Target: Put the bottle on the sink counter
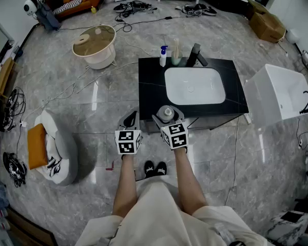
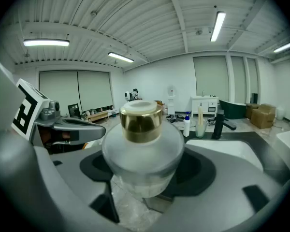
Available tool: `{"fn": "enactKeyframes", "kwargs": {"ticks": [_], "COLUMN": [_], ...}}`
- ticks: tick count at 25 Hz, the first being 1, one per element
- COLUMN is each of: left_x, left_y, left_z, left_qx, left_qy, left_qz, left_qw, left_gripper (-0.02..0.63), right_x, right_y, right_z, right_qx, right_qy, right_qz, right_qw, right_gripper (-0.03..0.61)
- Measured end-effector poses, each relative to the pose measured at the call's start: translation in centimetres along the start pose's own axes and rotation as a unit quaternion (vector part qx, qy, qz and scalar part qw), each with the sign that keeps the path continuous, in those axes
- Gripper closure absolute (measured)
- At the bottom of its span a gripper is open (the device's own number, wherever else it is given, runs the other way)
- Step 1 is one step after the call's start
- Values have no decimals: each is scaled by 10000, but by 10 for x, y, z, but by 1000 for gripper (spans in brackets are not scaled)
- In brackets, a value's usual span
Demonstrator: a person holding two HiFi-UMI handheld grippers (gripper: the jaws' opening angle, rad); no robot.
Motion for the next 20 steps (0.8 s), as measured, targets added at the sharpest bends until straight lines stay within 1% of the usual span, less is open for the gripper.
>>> {"fn": "enactKeyframes", "kwargs": {"ticks": [6,11,20], "left_x": [4,10,23], "left_y": [1,-1,-3], "left_z": [0,4,17], "left_qx": [15,12,-20], "left_qy": [-82,-223,-457], "left_qz": [-2,37,73], "left_qw": [10000,9997,9989], "left_gripper": [607,607,607], "right_x": [4,10,23], "right_y": [0,-2,4], "right_z": [2,4,13], "right_qx": [-15,176,70], "right_qy": [16,-72,-86], "right_qz": [35,-13,-46], "right_qw": [10000,9998,9999], "right_gripper": [240,239,239]}}
Point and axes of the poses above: the fingertips, and each gripper's own axes: x backward along the fingers, z to its right, y out of its underside, the point moved 10 cm from there along x, backward along the fingers, and after that the axes turned 15 degrees about z, right-handed, at the moved point
